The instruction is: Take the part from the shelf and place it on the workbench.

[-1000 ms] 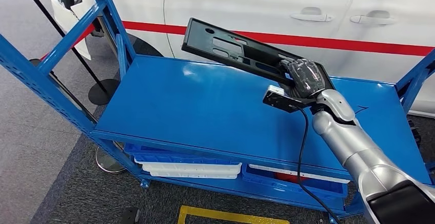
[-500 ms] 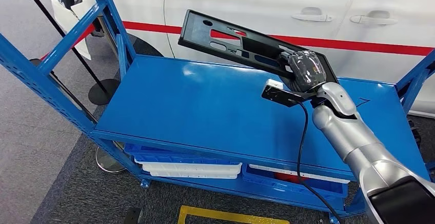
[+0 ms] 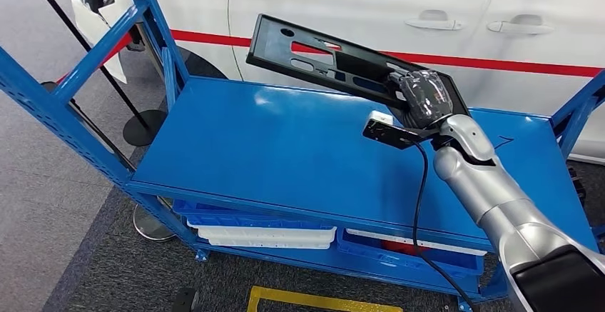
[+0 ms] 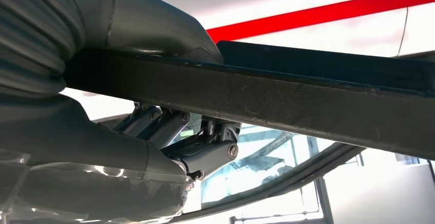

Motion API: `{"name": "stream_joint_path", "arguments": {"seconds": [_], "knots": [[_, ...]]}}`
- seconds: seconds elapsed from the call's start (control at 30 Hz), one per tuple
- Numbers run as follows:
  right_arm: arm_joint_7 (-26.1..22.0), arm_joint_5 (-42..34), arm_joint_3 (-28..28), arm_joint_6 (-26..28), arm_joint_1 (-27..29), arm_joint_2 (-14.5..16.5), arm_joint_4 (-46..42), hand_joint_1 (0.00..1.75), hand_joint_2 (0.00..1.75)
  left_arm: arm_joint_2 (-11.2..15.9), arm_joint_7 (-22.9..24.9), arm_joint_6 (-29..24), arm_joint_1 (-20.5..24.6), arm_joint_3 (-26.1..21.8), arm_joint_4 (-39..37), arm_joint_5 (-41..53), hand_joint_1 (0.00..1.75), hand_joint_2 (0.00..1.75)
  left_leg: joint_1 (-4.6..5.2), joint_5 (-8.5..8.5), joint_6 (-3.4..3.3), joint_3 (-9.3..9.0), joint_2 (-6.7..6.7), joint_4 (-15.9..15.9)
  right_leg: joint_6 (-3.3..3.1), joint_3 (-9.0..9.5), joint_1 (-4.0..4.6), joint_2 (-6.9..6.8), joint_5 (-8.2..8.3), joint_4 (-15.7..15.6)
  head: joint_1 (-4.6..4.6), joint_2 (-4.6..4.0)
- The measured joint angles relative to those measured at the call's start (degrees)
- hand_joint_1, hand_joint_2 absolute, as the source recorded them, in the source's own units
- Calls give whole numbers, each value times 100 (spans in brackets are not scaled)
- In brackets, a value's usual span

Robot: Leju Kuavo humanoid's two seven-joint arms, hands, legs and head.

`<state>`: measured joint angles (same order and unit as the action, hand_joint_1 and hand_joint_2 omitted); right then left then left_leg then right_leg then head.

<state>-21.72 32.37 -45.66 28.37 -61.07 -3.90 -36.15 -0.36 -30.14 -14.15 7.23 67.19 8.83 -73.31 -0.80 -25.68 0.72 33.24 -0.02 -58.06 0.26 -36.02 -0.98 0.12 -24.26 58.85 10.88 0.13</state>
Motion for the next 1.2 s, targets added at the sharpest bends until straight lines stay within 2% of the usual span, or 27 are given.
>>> {"name": "stream_joint_path", "arguments": {"seconds": [0.07,0.1,0.13,0.2,0.23,0.27,0.33,0.37,0.4,0.43,0.47,0.53,0.57,0.6,0.7,0.73,0.77,0.8,0.87,0.9,0.93,0.97,1.0,1.03,1.07,1.13,1.2], "knots": [[-1,5,0,1,-1,6,1,175,175,1,18,27,3,0,0,-3,0,175,0,0,0,0,0,0,0,0,0,0,0,0,0,0],[-8,10,0,20,1,11,0,175,175,9,47,25,0,2,0,7,0,175,-16,53,-44,-43,7,87,25,21,-8,-2,10,-35,-1,0],[-8,15,0,51,0,14,-1,175,175,13,94,1,1,11,0,24,0,175,-28,130,-97,-92,25,204,60,-74,-22,1,-150,204,-2,0],[-6,30,0,111,23,9,-2,175,175,16,174,-64,2,32,0,77,0,175,-62,278,-195,-177,60,422,157,-350,-75,5,-526,891,-5,0],[1,39,0,125,44,-2,-2,175,175,6,201,-89,6,44,0,99,0,175,-76,293,-188,-165,69,426,200,-498,-107,6,-685,1258,-7,0],[1,49,0,126,72,-14,-2,175,175,-1,214,-98,6,50,0,115,0,175,-106,275,-158,-136,65,379,248,-484,-144,1,-620,1267,-7,0],[4,60,0,125,96,-31,-3,175,175,-18,245,-119,6,61,0,128,0,175,-190,198,-40,-35,58,191,386,-183,-236,-28,-324,707,-7,0],[7,61,0,123,92,-34,-5,175,175,-15,259,-130,8,63,-2,129,0,175,-214,150,34,37,53,75,421,-41,-250,-20,-219,451,-8,1],[8,64,0,121,89,-35,-11,175,175,-15,267,-139,11,66,-3,131,0,175,-221,108,100,104,47,-35,407,27,-256,-3,-165,299,-7,1],[10,67,0,119,91,-38,-18,175,175,-10,272,-145,12,67,-4,132,0,175,-214,83,151,162,38,-127,354,15,-252,21,-199,283,-5,1],[13,71,0,118,97,-40,-26,175,175,-8,273,-149,11,69,-5,132,0,175,-207,81,188,208,29,-179,269,-43,-235,54,-210,356,-3,1],[19,76,0,116,106,-45,-34,175,175,-17,275,-150,3,72,-4,132,0,175,-223,72,234,281,24,-237,138,-129,-239,62,-222,385,1,0],[23,78,0,115,106,-44,-38,175,175,-20,277,-150,1,73,-4,131,0,175,-230,-5,240,324,28,-305,87,-168,-227,63,-195,394,2,0],[25,80,0,111,103,-43,-42,175,175,-23,279,-150,1,74,-4,131,0,175,-233,-156,234,391,31,-468,37,-196,-215,60,-164,387,3,0],[47,83,0,85,98,-41,-48,175,175,-25,284,-150,17,87,-4,132,0,175,-174,-825,169,689,34,-1491,-64,-284,-136,49,-68,366,7,0],[55,84,0,73,97,-41,-47,175,175,-25,286,-150,20,96,-4,132,0,175,-141,-945,133,735,33,-1751,-87,-321,-96,46,-34,365,7,0],[61,85,0,61,96,-41,-46,175,175,-25,289,-150,21,105,-4,132,0,175,-102,-952,80,691,31,-1813,-106,-360,-53,45,2,365,7,0],[64,87,0,52,92,-40,-46,175,175,-25,290,-150,22,113,-4,132,0,175,-55,-869,4,549,28,-1672,-122,-398,-10,45,40,364,7,0],[65,90,0,47,74,-39,-48,175,175,-9,290,-151,34,118,-7,131,0,175,77,-649,-239,55,19,-955,-140,-454,51,46,119,353,4,1],[67,91,0,45,61,-40,-48,175,175,-5,289,-152,42,119,-7,131,0,175,134,-573,-330,-159,25,-613,-134,-465,57,44,163,338,3,1],[69,91,0,44,47,-40,-48,175,175,1,289,-154,50,122,-7,131,0,175,186,-526,-386,-292,27,-373,-114,-467,46,37,210,313,1,1],[70,91,0,42,37,-37,-48,175,175,6,289,-156,56,127,-7,131,0,175,218,-508,-403,-337,30,-247,-80,-466,25,28,264,278,2,1],[71,91,0,40,29,-33,-48,175,175,-5,289,-156,60,133,-5,131,0,175,235,-438,-375,-329,33,-196,-44,-461,7,23,327,231,5,0],[70,90,0,37,25,-30,-48,175,175,-8,291,-156,62,141,-5,130,0,175,226,-352,-364,-325,34,-116,-11,-466,1,16,370,194,5,0],[68,82,0,34,18,-28,-46,175,175,-15,295,-155,63,148,-5,129,0,175,209,-260,-357,-317,41,-26,18,-483,3,13,344,181,7,0],[63,58,0,32,-4,-33,-39,175,175,-26,302,-151,63,157,-4,129,0,175,165,-74,-352,-267,59,107,53,-549,20,12,79,314,2,-1],[54,25,0,36,-26,-34,-29,175,175,-26,307,-150,63,160,-4,128,0,175,166,35,-359,-145,66,119,82,-662,13,13,-387,769,1,-1]]}}
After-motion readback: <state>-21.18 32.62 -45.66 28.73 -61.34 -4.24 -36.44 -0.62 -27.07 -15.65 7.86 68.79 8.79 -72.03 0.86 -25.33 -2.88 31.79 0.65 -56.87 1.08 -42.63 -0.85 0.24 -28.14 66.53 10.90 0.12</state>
